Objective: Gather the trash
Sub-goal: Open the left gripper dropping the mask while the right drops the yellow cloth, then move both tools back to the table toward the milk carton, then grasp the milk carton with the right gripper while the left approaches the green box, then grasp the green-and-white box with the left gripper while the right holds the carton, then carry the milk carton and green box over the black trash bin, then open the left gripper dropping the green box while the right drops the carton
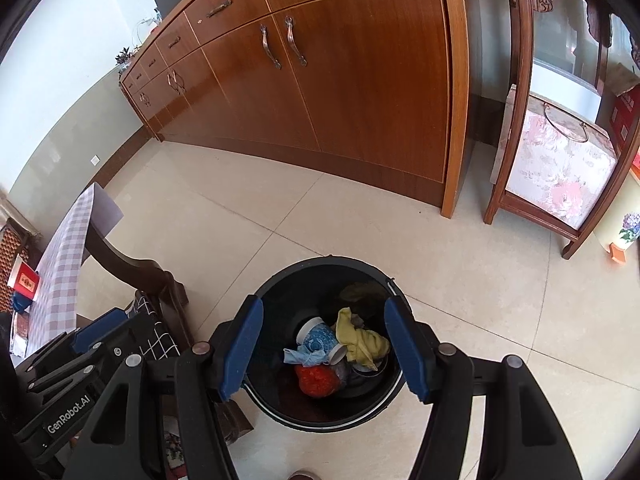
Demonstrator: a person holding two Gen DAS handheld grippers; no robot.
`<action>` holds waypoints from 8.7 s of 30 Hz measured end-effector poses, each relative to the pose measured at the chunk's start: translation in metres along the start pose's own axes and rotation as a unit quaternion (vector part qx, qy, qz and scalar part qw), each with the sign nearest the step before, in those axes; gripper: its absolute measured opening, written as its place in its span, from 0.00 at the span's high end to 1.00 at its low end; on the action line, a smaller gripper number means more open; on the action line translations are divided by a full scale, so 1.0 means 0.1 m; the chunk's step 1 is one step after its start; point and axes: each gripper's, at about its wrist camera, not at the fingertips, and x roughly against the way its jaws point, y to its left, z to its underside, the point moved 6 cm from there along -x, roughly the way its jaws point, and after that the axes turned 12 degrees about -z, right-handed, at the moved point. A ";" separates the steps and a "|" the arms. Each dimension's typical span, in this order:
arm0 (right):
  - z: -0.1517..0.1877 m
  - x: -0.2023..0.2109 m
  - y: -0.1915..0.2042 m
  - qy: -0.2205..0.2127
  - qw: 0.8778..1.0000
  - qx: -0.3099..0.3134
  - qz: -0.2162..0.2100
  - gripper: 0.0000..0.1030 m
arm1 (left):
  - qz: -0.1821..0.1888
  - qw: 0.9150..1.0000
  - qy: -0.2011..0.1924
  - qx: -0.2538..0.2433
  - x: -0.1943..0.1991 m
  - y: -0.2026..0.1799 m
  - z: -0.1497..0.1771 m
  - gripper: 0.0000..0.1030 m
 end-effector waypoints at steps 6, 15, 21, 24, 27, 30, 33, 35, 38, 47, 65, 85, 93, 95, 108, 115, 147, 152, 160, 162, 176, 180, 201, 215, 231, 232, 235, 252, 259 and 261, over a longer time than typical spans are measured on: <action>-0.03 0.28 0.31 -0.015 1.000 0.017 -0.018 0.36 | -0.002 1.000 -0.021 0.018 0.37 0.24 -0.01 0.55; -0.06 0.54 1.10 -0.035 0.995 0.066 -0.065 0.32 | -0.033 0.996 -0.044 0.069 0.87 0.94 0.12 0.55; 0.02 0.51 1.83 -0.030 0.988 0.109 -0.108 0.28 | -0.080 0.988 -0.057 0.118 1.13 1.61 0.25 0.50; 0.09 0.44 2.21 -0.022 0.982 0.132 -0.131 0.28 | -0.113 0.982 -0.064 0.138 1.24 1.97 0.33 0.50; 0.20 0.36 2.57 -0.011 0.976 0.152 -0.154 0.28 | -0.144 0.974 -0.067 0.159 1.33 2.32 0.43 0.49; 0.31 0.26 2.95 0.002 0.969 0.171 -0.176 0.28 | -0.169 0.966 -0.065 0.187 1.41 2.72 0.56 0.48; 0.44 0.16 3.31 0.016 0.961 0.193 -0.196 0.28 | -0.193 0.956 -0.064 0.212 1.48 3.11 0.71 0.48; 0.53 0.08 3.56 0.026 0.955 0.206 -0.210 0.28 | -0.207 0.949 -0.062 0.228 1.52 3.35 0.82 0.48; 0.67 -0.02 3.90 0.039 0.947 0.226 -0.227 0.28 | -0.225 0.939 -0.057 0.252 1.56 3.67 0.96 0.48; 1.03 -0.34 4.76 0.076 0.922 0.273 -0.262 0.28 | -0.262 0.919 -0.048 0.290 1.56 4.30 1.18 0.48; 1.41 -1.14 5.72 0.131 0.895 0.314 -0.288 0.28 | -0.277 0.908 -0.036 0.311 1.23 4.91 1.15 0.48; 1.58 -1.61 6.05 0.150 0.882 0.343 -0.286 0.49 | -0.273 0.910 -0.031 0.312 1.06 5.07 1.06 0.48; 1.54 -1.53 6.04 0.129 0.880 0.347 -0.297 0.50 | -0.271 0.912 -0.031 0.307 1.00 5.05 1.00 0.48; 1.50 -1.49 6.04 0.122 0.881 0.342 -0.303 0.50 | -0.271 0.912 -0.032 0.307 0.99 5.04 0.99 0.48; 1.23 -1.31 6.14 0.096 0.883 0.329 -0.320 0.50 | -0.266 0.915 -0.034 0.303 0.93 5.10 0.77 0.48; 1.09 -1.38 6.25 0.090 0.886 0.321 -0.323 0.50 | -0.264 0.916 -0.021 0.300 0.80 5.15 0.71 0.48; 1.09 -1.69 6.50 0.096 0.885 0.317 -0.326 0.49 | -0.285 0.908 -0.014 0.307 0.33 5.48 0.57 0.46; 1.12 -1.68 6.51 0.095 0.885 0.317 -0.327 0.49 | -0.286 0.904 -0.027 0.316 0.40 5.48 0.61 0.47; 1.11 -1.47 6.47 0.087 0.884 0.319 -0.331 0.50 | -0.294 0.901 -0.063 0.314 0.86 5.28 0.70 0.47; 1.12 -1.37 6.42 0.084 0.884 0.321 -0.331 0.50 | -0.295 0.901 -0.073 0.311 1.02 5.20 0.72 0.47; 1.18 -0.49 5.79 0.069 0.889 0.313 -0.327 0.50 | -0.262 0.913 -0.104 0.294 1.63 4.49 0.85 0.47; 1.17 -0.27 5.51 0.064 0.895 0.302 -0.321 0.50 | -0.250 0.920 -0.111 0.280 1.75 4.23 0.86 0.47; 0.60 0.32 3.35 0.009 0.961 0.186 -0.205 0.50 | -0.087 0.978 -0.099 0.160 1.38 2.34 0.38 0.47; 0.22 0.39 1.39 -0.012 0.994 0.048 -0.097 0.50 | 0.021 0.998 -0.032 0.059 0.59 0.67 0.13 0.47; 0.18 -0.37 -0.05 0.081 0.994 -0.061 -0.044 0.50 | 0.027 0.996 0.080 0.010 -0.49 -0.17 0.34 0.47; 0.18 -0.43 -0.09 0.086 0.993 -0.064 -0.042 0.50 | 0.027 0.996 0.086 0.011 -0.54 -0.18 0.36 0.47; 0.22 -0.62 -0.24 0.102 0.990 -0.082 -0.047 0.50 | 0.027 0.994 0.102 0.009 -0.67 -0.26 0.39 0.47; 0.17 -0.50 -0.39 0.067 0.992 -0.100 -0.022 0.36 | -0.005 0.999 0.052 0.005 -0.39 -0.15 0.11 0.38; 0.07 -0.04 -0.07 0.039 0.997 -0.060 -0.018 0.36 | -0.009 1.000 0.022 0.014 0.05 0.02 0.01 0.38; 0.04 0.10 0.08 0.030 0.998 -0.043 -0.018 0.36 | -0.013 1.000 0.012 0.018 0.18 0.09 0.00 0.38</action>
